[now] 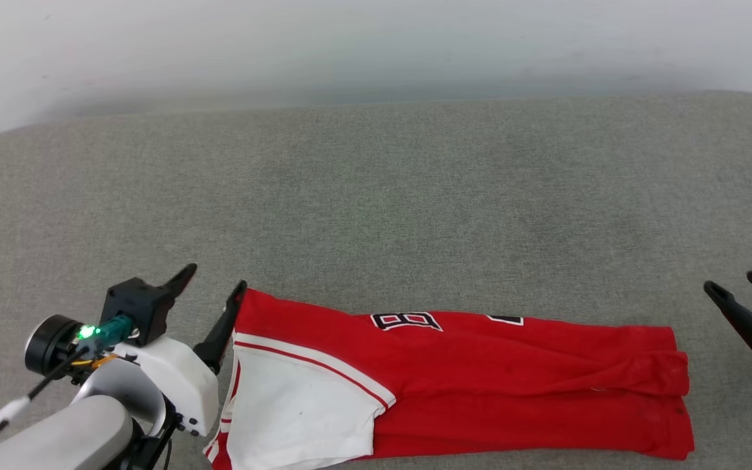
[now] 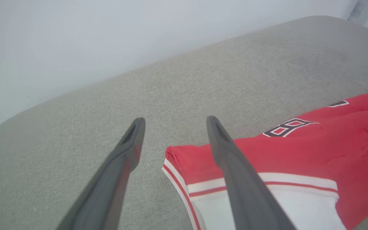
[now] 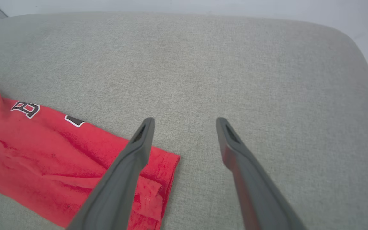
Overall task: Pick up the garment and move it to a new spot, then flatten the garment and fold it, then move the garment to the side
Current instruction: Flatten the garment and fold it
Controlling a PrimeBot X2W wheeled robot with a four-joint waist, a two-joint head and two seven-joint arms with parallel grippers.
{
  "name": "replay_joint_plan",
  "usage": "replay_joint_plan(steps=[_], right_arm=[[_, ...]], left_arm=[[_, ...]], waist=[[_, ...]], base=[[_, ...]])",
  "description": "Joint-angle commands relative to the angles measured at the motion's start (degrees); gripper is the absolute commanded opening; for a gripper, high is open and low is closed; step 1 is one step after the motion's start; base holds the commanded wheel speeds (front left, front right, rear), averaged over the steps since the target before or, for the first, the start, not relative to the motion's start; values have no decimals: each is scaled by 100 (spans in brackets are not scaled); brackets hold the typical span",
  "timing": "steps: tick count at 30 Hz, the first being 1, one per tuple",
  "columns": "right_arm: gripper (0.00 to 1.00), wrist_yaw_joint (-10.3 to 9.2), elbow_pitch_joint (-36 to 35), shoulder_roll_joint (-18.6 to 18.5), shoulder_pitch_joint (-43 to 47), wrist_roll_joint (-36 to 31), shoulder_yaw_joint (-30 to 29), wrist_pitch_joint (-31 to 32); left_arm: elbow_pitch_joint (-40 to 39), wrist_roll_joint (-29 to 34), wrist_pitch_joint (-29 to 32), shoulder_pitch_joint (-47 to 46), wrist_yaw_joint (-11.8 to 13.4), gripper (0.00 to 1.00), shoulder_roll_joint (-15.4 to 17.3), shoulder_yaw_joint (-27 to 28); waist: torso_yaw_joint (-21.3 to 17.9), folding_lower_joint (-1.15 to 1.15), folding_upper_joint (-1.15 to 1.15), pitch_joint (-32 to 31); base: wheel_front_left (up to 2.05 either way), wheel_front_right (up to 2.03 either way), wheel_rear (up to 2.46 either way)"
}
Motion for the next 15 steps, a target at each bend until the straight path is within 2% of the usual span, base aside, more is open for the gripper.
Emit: replay_joint_plan(steps=[1,8,12,15], right_arm=[[100,-2,134,145,226,56,-245,79],[100,-2,503,578,728,294,-775,461],[100,-2,621,839,915,395,-886,663],[100,-2,748,1032,1001,472,-895,800]], left_arm=[[75,118,-336,156,252,100,-86,105],[195,495,-757,642,1102,100,-431,599],[33,945,-782,1050,1372,100,-685,1174],[-119,1357,-784,1437,1429,100,-954,1562]], waist=[[26,0,0,19],[123,0,0,100],[201,0,0,133],[273,0,0,139]], base=[[0,0,0],[0,0,0],[0,0,0],[0,0,0]])
